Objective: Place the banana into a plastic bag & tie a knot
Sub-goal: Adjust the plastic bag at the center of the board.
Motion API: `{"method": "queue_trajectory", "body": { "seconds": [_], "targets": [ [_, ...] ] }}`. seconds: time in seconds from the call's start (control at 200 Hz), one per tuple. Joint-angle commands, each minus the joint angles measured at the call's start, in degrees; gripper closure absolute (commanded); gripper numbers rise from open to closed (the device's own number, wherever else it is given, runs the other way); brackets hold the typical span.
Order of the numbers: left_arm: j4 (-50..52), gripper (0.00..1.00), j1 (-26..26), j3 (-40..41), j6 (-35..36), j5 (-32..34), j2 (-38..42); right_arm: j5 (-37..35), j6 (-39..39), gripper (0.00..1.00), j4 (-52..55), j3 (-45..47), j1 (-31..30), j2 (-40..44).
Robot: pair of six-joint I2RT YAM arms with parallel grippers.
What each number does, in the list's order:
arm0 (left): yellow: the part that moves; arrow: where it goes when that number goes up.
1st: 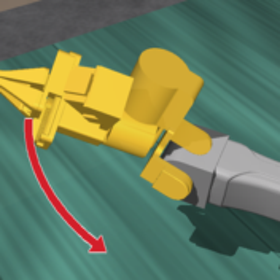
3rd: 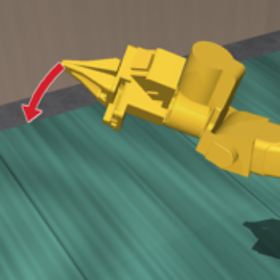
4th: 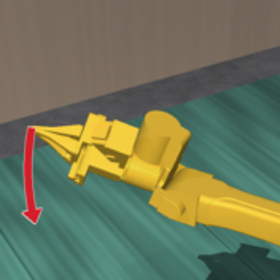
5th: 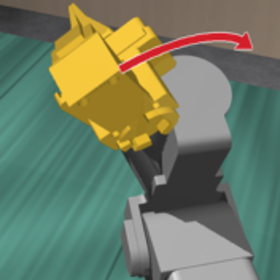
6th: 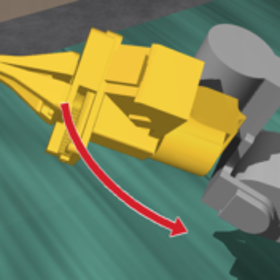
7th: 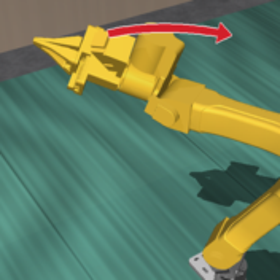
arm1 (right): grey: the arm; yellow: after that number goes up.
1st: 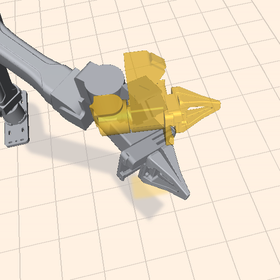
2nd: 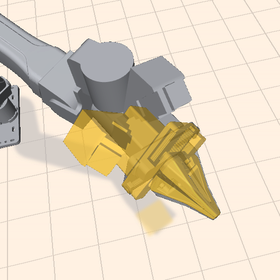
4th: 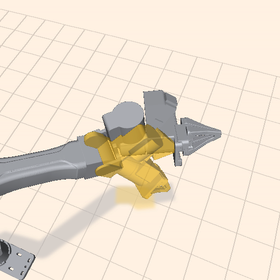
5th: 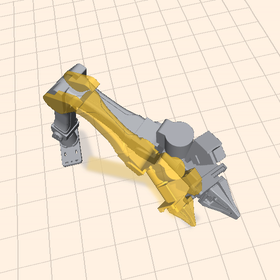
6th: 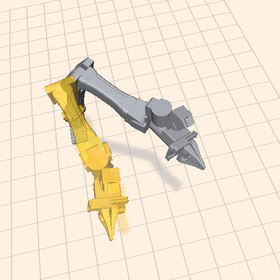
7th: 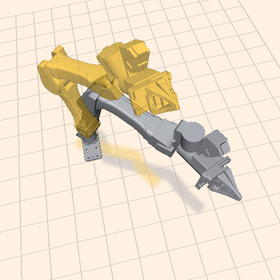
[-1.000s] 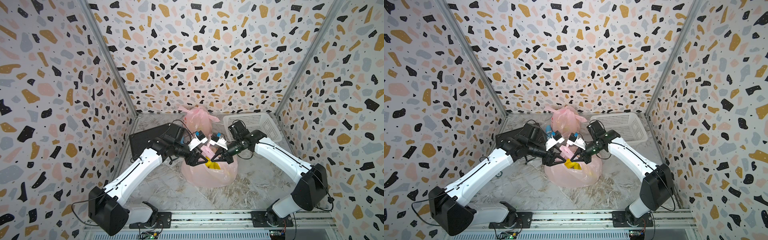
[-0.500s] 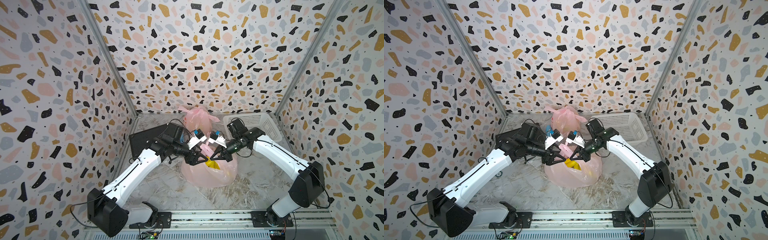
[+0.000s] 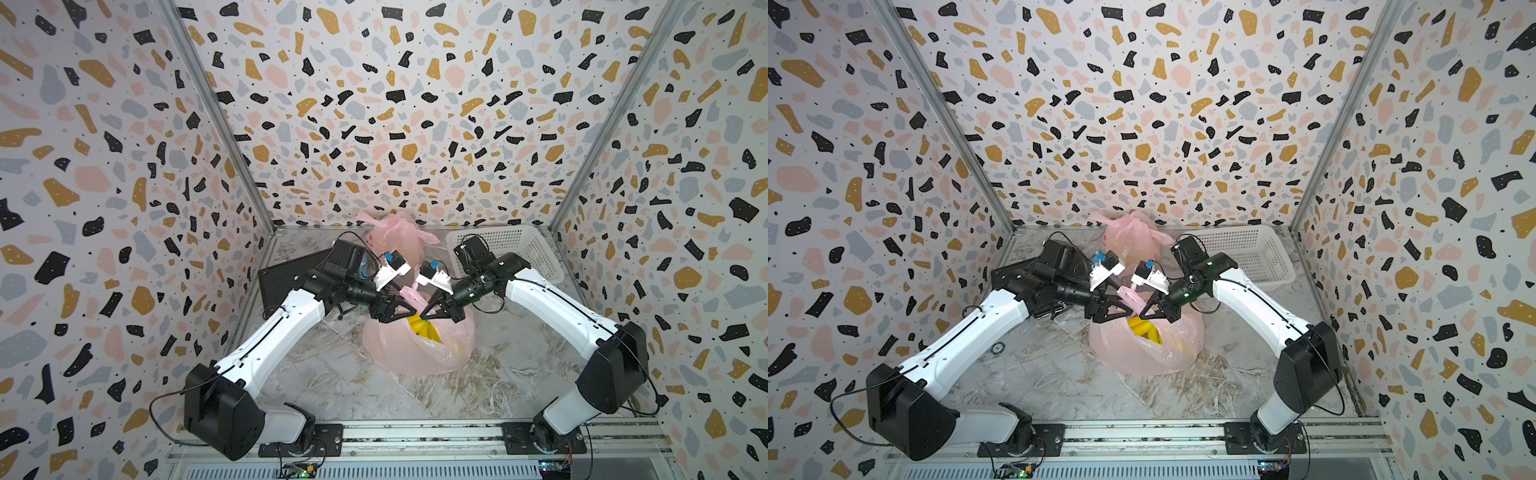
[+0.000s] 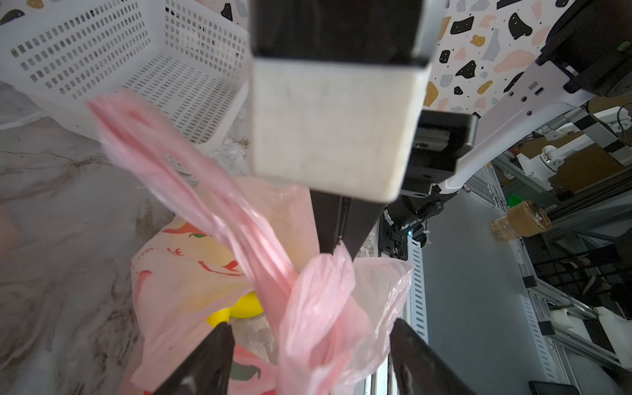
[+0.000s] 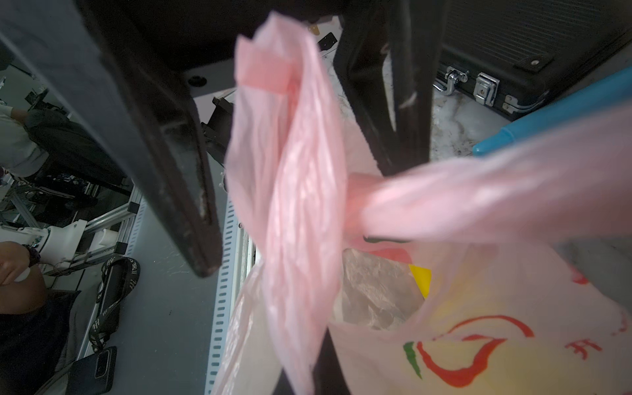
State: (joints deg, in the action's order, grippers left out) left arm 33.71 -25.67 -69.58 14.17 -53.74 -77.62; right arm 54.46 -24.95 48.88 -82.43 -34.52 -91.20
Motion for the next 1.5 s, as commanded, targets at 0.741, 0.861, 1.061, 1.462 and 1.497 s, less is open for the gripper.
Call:
{"method": "queue_trajectory", "body": {
  "seconds": [0.741,0.861,1.061,1.462,1.497],
  "targets": [
    [-4.8,0.34,0.53,-1.69,-1.03,-5.68,-2.75,0.66,-0.8,1.0,2.23,-3.08,-0.37,-0.47],
    [-4.84,0.35,0.53,-1.93,-1.06,-6.57,-2.96,0.65,-0.64,1.0,2.05,-3.08,-0.38,-0.47],
    [-5.22,0.6,0.53,-1.94,-1.41,-8.76,-2.65,0.74,-0.58,1.0,2.02,-3.15,-0.37,-0.63],
    [-7.05,1.0,0.53,0.19,-3.37,-7.42,-0.21,0.83,0.66,1.0,1.42,-4.55,-0.37,-1.29],
    [-7.61,1.0,0.53,0.53,-3.8,-6.8,0.13,0.68,1.28,1.0,0.82,-4.6,-0.37,-0.9]
  ]
}}
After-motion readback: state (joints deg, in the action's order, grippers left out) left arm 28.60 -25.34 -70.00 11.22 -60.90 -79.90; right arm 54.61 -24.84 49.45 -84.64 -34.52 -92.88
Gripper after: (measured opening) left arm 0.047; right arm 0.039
